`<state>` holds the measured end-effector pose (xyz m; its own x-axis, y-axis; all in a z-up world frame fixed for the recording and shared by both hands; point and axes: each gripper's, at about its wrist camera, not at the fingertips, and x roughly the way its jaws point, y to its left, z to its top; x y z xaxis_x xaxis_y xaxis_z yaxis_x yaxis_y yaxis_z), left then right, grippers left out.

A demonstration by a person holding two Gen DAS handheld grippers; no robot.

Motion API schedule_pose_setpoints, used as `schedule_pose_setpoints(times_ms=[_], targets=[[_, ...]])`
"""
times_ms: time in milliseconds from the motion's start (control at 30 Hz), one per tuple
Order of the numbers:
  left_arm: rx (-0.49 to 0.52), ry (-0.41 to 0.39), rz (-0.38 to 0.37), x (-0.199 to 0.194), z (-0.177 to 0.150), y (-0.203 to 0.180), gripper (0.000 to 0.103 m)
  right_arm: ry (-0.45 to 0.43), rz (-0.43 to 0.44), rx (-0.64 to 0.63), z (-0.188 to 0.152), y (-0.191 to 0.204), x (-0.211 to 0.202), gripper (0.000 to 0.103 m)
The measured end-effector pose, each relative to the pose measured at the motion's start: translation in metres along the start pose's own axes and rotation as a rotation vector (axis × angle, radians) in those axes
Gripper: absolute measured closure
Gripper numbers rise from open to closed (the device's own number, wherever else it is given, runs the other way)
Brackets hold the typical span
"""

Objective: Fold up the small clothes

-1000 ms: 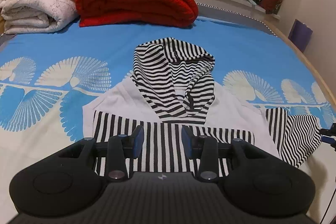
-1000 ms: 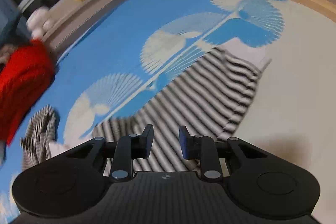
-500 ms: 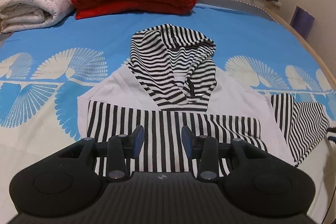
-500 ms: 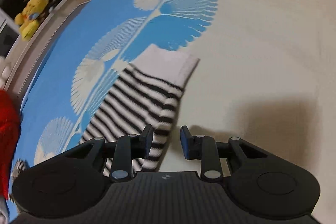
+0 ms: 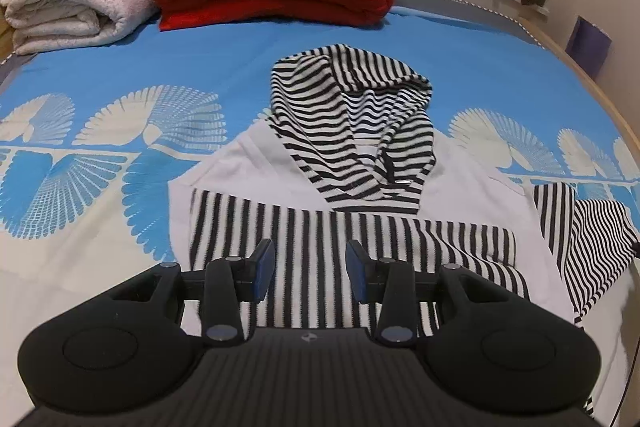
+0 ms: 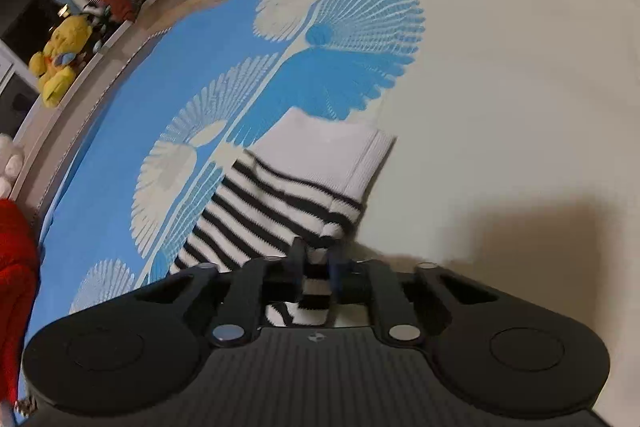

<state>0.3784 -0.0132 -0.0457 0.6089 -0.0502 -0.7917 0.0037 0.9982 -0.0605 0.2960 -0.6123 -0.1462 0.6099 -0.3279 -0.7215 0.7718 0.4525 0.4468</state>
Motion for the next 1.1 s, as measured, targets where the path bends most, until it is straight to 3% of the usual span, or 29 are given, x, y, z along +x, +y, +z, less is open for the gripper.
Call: schedule_pose_setpoints(times_ms=[133, 233, 333, 467, 567, 600, 667, 733, 833, 967, 1100], targets=[[-0.039, -0.01, 0.01, -0.006, 0.005, 0.019, 0.06, -0.115, -0.074, -0.05, 0.002, 0.019, -0.023, 0.1], [-0.075, -0.02, 0.016, -0.012, 0.01, 0.036, 0.06, -0.228, -0.057, -0.163, -0.006, 0.059, -0.051, 0.101], [-0.115, -0.027, 0.02, -0.019, 0.015, 0.055, 0.06, -0.353, 0.076, -0.38, -0.037, 0.126, -0.096, 0.101], [-0.19, -0.038, 0.031, -0.027, 0.021, 0.085, 0.06, -0.416, 0.45, -0.699, -0.131, 0.213, -0.181, 0.101], [-0.246, -0.041, 0.035, -0.031, 0.025, 0.107, 0.06, -0.313, 0.737, -0.844, -0.213, 0.244, -0.23, 0.1], [-0.262, -0.041, 0.034, -0.033, 0.026, 0.113, 0.06, -0.219, 0.815, -0.896, -0.24, 0.25, -0.238, 0.098], [-0.286, -0.039, 0.033, -0.035, 0.027, 0.125, 0.06, 0.044, 0.908, -1.039, -0.288, 0.259, -0.241, 0.083], [-0.309, -0.033, 0.033, -0.037, 0.027, 0.135, 0.06, 0.248, 0.877, -1.176, -0.325, 0.261, -0.24, 0.077], [-0.328, -0.026, 0.027, -0.039, 0.027, 0.143, 0.06, 0.369, 0.785, -1.227, -0.335, 0.258, -0.239, 0.075], [-0.341, -0.003, 0.001, -0.033, 0.024, 0.143, 0.06, 0.377, 0.624, -1.113, -0.306, 0.261, -0.221, 0.065], [-0.366, 0.059, -0.029, -0.016, 0.015, 0.138, 0.06, 0.358, 0.403, -0.987, -0.284, 0.232, -0.169, 0.059]])
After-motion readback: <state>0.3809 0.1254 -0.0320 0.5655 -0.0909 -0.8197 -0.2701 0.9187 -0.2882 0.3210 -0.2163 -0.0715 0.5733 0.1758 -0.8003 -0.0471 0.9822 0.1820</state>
